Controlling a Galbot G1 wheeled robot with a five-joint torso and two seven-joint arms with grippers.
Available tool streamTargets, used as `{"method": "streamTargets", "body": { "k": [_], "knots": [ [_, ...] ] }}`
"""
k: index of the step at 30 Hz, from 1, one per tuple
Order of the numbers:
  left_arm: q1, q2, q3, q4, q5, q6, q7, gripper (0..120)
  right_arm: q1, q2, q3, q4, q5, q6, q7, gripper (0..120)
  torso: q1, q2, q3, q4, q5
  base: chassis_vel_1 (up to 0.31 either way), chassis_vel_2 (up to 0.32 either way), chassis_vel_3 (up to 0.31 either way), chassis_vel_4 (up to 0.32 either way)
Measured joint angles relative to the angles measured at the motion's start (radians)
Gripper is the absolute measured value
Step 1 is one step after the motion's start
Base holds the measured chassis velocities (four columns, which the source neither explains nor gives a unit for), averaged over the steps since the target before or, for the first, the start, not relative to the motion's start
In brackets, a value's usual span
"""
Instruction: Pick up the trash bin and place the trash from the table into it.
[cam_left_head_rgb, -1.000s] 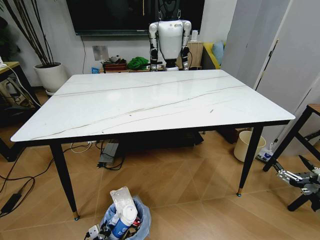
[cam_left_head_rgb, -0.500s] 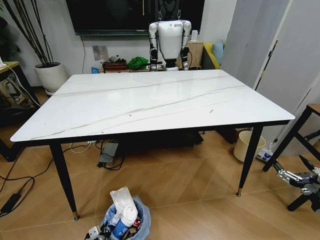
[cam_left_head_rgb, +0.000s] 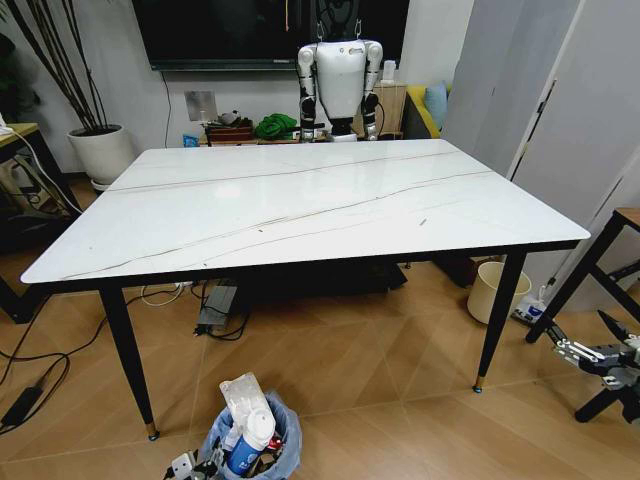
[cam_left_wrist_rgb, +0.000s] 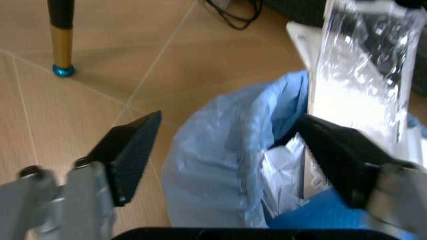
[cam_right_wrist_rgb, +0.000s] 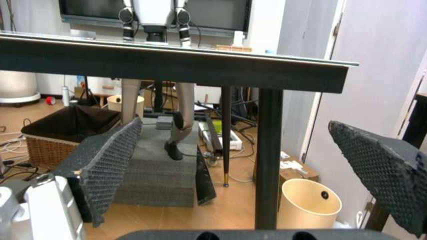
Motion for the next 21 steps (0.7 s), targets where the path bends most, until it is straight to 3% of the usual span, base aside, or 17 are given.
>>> {"method": "streamTargets", "body": {
  "k": [3,6,14,21],
  "knots": [
    [0.018,0.012,-0.006,-0.043,0.005,-0.006,-0.004,95,0.0,0.0,0.0,0.0,0.0,0.0,0.0,100,0.0,0.0,0.0,0.0,0.0,0.0,0.0,0.0,0.0],
    [0.05,0.027,-0.017,-0.116,0.042,-0.015,-0.012,100,0.0,0.0,0.0,0.0,0.0,0.0,0.0,100,0.0,0.0,0.0,0.0,0.0,0.0,0.0,0.0,0.0],
    [0.135,0.063,-0.05,-0.291,0.145,-0.027,-0.028,100,0.0,0.0,0.0,0.0,0.0,0.0,0.0,100,0.0,0.0,0.0,0.0,-0.0001,0.0,0.0,0.0,0.0],
    [0.266,0.088,-0.114,-0.524,0.208,-0.028,-0.035,100,0.0,0.0,0.0,0.0,0.0,0.0,0.0,100,0.0,0.0,0.0,0.0,0.0,0.0,0.0,0.0,0.0]
  ]
}}
